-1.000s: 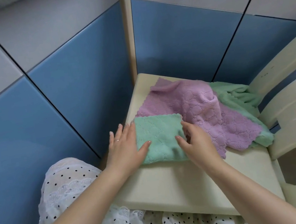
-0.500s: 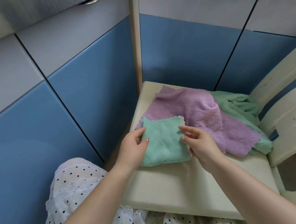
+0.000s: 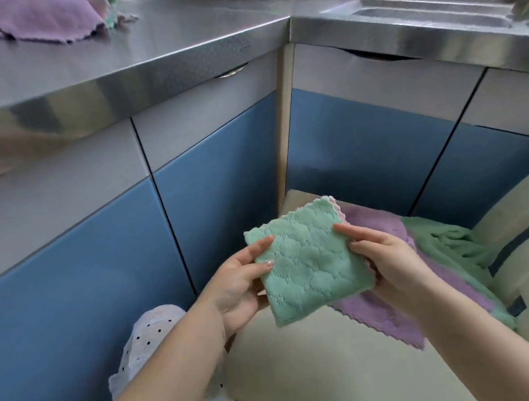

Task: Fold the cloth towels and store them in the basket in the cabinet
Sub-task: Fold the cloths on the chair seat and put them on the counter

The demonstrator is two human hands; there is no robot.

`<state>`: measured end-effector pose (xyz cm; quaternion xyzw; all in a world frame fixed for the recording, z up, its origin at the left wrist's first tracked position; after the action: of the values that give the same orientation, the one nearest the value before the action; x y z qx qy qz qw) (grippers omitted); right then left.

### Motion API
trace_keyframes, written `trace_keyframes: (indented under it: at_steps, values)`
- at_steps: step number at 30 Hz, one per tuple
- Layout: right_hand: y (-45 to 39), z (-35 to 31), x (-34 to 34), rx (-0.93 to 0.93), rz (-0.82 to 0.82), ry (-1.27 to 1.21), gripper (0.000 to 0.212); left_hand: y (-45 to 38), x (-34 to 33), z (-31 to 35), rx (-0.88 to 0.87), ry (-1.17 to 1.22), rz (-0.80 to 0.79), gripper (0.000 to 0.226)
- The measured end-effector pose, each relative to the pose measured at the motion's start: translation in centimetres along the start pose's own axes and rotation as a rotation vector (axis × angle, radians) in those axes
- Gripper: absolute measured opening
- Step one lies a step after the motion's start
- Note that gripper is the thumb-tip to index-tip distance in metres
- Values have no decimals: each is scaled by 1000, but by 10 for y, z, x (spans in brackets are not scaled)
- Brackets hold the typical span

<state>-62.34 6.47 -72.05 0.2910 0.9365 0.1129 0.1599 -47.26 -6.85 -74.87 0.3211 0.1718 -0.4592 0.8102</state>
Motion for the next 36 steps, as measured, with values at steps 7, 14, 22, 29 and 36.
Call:
trace_keyframes:
  at_steps: [7, 14, 22, 29, 36]
  values:
    - [-13, -87, -62, 175, -167, 402, 42, 58, -12, 110, -327, -394, 90, 32]
    - [-18, -186, -173, 376, -351, 521, 37, 143, -18, 222, -641, -751, 278, 33]
    - [-39, -235, -327, 477, -553, 598, 18, 252, 17, 332, -726, -1133, 752, 29]
    - [-69, -201, -386, 571, -510, 959, 22, 258, 61, 338, -366, -1431, 999, 55]
    - [-70, -188, -391, 790, -419, 1340, 26, 242, 77, 328, -34, -1700, 1111, 53]
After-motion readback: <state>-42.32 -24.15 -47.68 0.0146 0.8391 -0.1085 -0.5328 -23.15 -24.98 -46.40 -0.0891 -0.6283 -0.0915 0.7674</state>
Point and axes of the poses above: each hand's wrist, its own y-axis away from the middle knuckle, its own x-axis out of the back of the hand, z = x × y, the point moved 5 cm from there along -y, towards the middle knuckle, and after that the axes turned 9 degrees about -z, right-handed, at the moved point
